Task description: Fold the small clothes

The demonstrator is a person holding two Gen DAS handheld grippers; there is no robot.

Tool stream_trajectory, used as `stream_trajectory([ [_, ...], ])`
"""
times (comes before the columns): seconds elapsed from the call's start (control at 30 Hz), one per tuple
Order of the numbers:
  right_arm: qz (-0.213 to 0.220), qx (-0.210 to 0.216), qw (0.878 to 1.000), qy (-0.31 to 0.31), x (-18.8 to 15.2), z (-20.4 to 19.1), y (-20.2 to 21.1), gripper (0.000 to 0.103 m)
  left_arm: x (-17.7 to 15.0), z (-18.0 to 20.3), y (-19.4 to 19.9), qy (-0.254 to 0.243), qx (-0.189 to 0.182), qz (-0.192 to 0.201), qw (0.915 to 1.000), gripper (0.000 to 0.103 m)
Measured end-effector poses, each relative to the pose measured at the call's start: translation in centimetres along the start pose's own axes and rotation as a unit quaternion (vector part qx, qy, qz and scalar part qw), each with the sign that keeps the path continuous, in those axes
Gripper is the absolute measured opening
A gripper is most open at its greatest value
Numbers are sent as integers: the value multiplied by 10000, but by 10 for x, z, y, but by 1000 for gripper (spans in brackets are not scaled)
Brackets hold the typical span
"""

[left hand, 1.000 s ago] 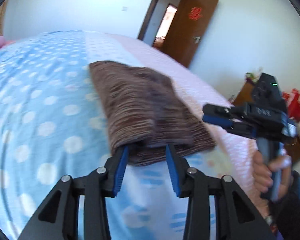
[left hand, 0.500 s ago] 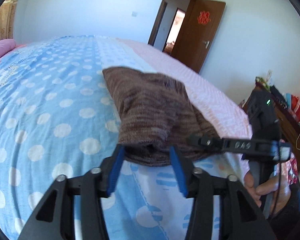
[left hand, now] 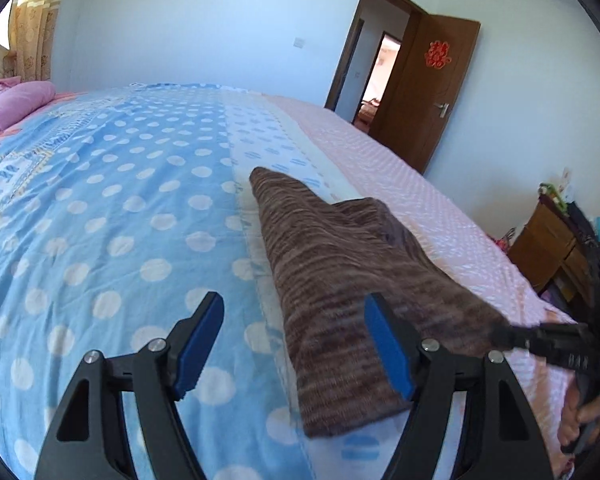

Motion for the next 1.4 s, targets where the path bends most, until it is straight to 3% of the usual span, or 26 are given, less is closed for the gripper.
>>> stream_trajectory([
  [0.07, -224, -121, 9997, -66, -11, 6, -21, 8, -2, 0, -21, 64, 224, -229, 9995, 75],
  [0.2, 79, -153, 9997, -168, -11, 11, -27, 8, -27, -14, -60, 154, 750, -836, 9935, 79],
  [0.3, -61, -39, 9997, -235, -10, 14, -25, 16, -26, -20, -54, 250, 770, -818, 9934, 82],
  [0.37, 167, 37, 9991, -392, 1, 23, -5, 20, -25, -22, -50, 152, 847, -911, 9921, 84],
  [0.4, 452, 81, 9980, -446, 8, 26, 10, 22, -23, -24, -45, 201, 799, -903, 9925, 84],
  [0.47, 886, 11, 9944, -568, 24, 38, 29, 44, -11, -26, -33, 374, 630, -714, 9948, 81],
  [0.5, 1094, -66, 9917, -670, 38, 45, 37, 61, -3, -24, -30, 400, 575, -608, 9957, 81],
  [0.57, 1327, -104, 9886, -697, 70, 50, 38, 62, 17, -17, -30, 341, 568, -415, 9969, 81],
  [0.7, 1028, -13, 9926, -649, 122, 54, -3, 62, 50, -4, -46, 487, 510, -231, 9972, 81],
  [0.8, 769, -447, 9949, -481, 149, 58, -44, 61, 58, -7, -73, 890, 367, -426, 9944, 81],
  [0.87, 430, -487, 9970, -415, 157, 58, -74, 59, 53, -11, -91, 935, 555, -536, 9926, 81],
  [0.9, 240, -505, 9976, -411, 157, 58, -90, 46, 47, -14, -98, 942, 658, -613, 9915, 81],
  [0.93, 175, -432, 9980, -424, 155, 58, -100, 25, 38, -20, -106, 996, 705, -685, 9902, 82],
  [1.0, 443, -370, 9973, -447, 152, 56, -93, 11, 26, -29, -107, 1258, 396, -607, 9894, 82],
  [1.07, 651, -654, 9953, -306, 151, 52, -86, 10, 24, -34, -99, 1452, 208, -447, 9882, 81],
  [1.17, 1118, -1077, 9863, -560, 155, 60, -73, 6, 23, -30, -97, 1398, 283, -431, 9888, 81],
  [1.23, 970, -1409, 9825, -733, 157, 74, -87, 3, 22, -29, -96, 1415, 274, -417, 9887, 81],
  [1.3, 548, -1653, 9813, -824, 156, 88, -111, 0, 23, -31, -97, 1514, 171, -387, 9876, 81],
  [1.4, 508, -1380, 9850, -898, 160, 94, -109, 0, 23, -32, -98, 1532, 120, -402, 9873, 82],
])
Point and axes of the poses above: each gripper's, at about its wrist camera, not at the fingertips, and y roughly against the way its jaws point, z to its right, x to its top, the point moved 7 cm from there along -y, roughly the way its jaws point, and after that the axes turned 8 degrees about -z, right-handed, at the moved point
